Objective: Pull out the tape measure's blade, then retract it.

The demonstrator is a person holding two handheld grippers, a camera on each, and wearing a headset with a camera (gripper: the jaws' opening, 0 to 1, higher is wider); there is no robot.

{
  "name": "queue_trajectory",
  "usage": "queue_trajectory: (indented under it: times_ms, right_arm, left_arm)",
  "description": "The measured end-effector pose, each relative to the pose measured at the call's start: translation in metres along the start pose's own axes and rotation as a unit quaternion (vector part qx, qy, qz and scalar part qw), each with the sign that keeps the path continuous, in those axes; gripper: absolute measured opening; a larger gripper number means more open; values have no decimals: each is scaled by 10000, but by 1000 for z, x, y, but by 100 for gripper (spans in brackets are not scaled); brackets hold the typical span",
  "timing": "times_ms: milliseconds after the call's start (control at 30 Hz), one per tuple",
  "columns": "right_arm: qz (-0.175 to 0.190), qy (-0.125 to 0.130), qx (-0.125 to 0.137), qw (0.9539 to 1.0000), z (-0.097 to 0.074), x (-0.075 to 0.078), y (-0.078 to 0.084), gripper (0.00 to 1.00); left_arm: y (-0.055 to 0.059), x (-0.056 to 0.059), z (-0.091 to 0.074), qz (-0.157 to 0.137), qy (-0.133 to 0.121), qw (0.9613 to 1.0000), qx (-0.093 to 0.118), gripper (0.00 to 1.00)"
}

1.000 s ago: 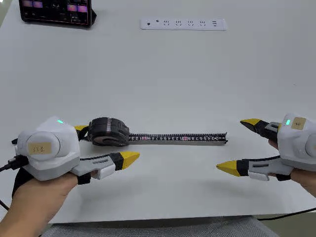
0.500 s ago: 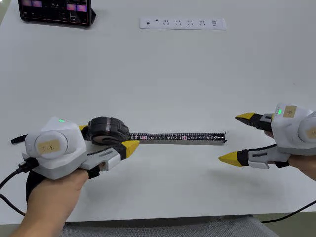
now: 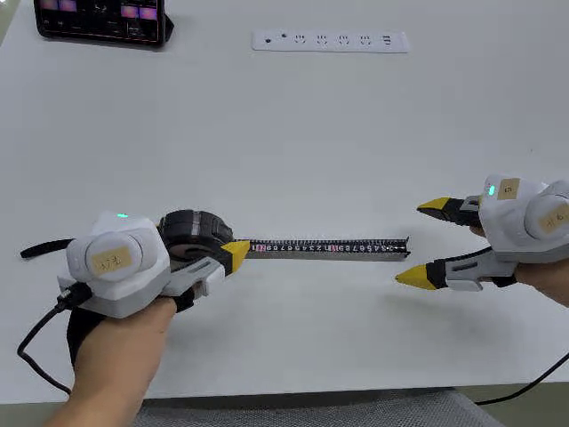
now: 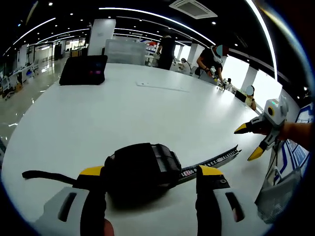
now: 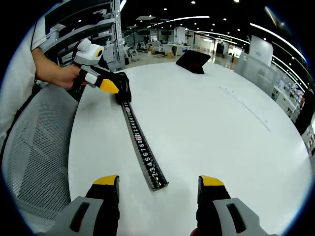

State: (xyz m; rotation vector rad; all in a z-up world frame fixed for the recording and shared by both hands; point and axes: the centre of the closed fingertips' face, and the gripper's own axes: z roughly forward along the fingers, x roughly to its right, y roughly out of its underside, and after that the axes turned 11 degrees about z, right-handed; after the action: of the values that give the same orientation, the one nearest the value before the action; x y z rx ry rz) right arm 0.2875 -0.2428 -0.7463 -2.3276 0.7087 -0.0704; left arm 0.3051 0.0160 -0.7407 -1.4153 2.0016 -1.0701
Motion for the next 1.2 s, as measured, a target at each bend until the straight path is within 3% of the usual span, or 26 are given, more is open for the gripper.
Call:
queue_trajectory:
  times_ms: [400, 767, 1200]
  right_arm:
    - [-258, -92, -165, 9995, 7, 2, -1, 58]
    - [-327, -99, -199, 9992, 9, 5, -2, 57]
    - [-547, -278, -421, 9972, 10, 0, 6, 40]
  left_arm:
    - [2, -6, 5, -206, -290, 9993, -83, 66]
    - [4, -11, 6, -246, -357, 9990, -144, 61]
    - [4, -11, 6, -253, -349, 9990, -140, 61]
